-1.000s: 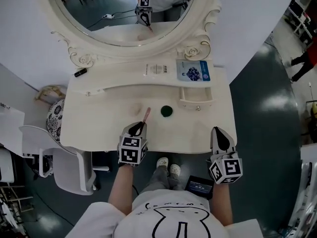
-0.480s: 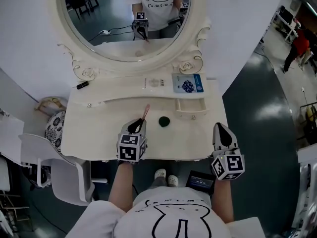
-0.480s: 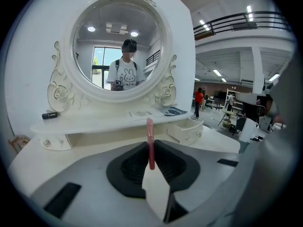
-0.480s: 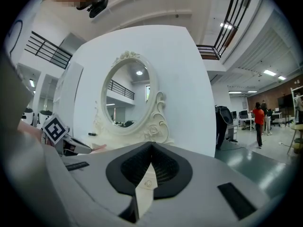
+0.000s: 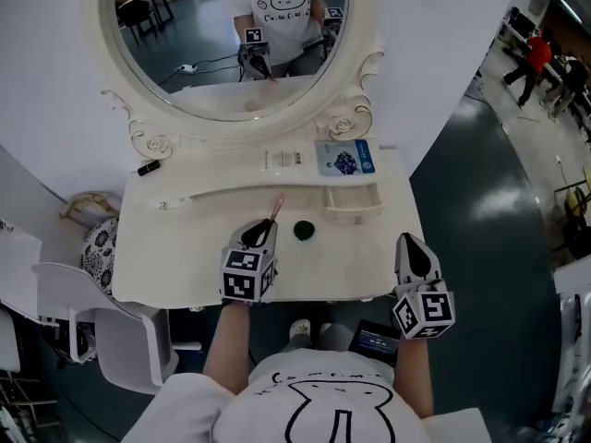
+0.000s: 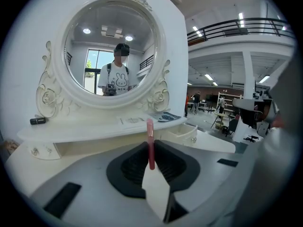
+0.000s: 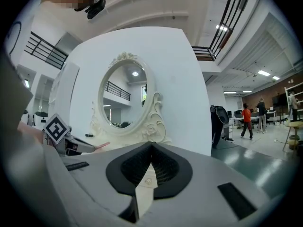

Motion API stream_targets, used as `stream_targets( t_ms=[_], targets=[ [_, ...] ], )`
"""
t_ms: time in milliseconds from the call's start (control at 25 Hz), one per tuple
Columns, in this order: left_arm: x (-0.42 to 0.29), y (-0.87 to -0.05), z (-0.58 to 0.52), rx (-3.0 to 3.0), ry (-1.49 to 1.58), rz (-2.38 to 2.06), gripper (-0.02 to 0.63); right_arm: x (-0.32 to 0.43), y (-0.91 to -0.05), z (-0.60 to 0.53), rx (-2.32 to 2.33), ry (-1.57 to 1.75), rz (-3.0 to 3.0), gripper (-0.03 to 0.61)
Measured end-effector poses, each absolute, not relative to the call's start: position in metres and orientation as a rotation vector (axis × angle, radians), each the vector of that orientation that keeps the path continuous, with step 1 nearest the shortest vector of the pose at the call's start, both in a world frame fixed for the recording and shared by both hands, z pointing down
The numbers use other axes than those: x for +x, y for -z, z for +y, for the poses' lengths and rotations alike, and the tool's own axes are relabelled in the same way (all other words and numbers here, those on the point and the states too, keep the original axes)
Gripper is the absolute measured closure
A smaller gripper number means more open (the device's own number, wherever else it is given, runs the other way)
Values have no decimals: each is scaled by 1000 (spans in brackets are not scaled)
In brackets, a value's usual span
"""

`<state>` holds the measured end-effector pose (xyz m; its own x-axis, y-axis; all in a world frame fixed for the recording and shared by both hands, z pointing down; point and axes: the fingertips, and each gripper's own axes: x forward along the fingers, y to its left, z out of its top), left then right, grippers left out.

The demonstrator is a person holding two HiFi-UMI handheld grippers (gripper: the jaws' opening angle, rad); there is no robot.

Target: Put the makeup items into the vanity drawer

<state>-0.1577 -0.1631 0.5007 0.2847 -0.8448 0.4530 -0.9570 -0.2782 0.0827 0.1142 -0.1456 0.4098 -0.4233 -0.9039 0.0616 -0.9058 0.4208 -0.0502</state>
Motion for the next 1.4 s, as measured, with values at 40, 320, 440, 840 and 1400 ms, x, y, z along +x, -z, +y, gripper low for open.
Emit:
stream_targets(
  t_ms=[40, 320, 440, 840, 1400],
  targets=[
    [-153, -499, -167, 2236, -462, -1621, 554, 117, -409, -145, 1680, -111, -2621, 563],
    [-105, -498, -202, 2311, -485, -1541, 554, 160, -408, -161, 1768, -105, -2561, 563],
    [-77, -498, -218, 2364, -516, -1475, 554, 184, -406, -172, 1823, -113, -2534, 565],
    [6, -514, -261, 2559, -629, -1164, 554, 248, -424, -193, 2002, -192, -2404, 565],
    [32, -540, -264, 2591, -744, -987, 469, 271, -442, -180, 2122, -263, -2270, 565]
  ],
)
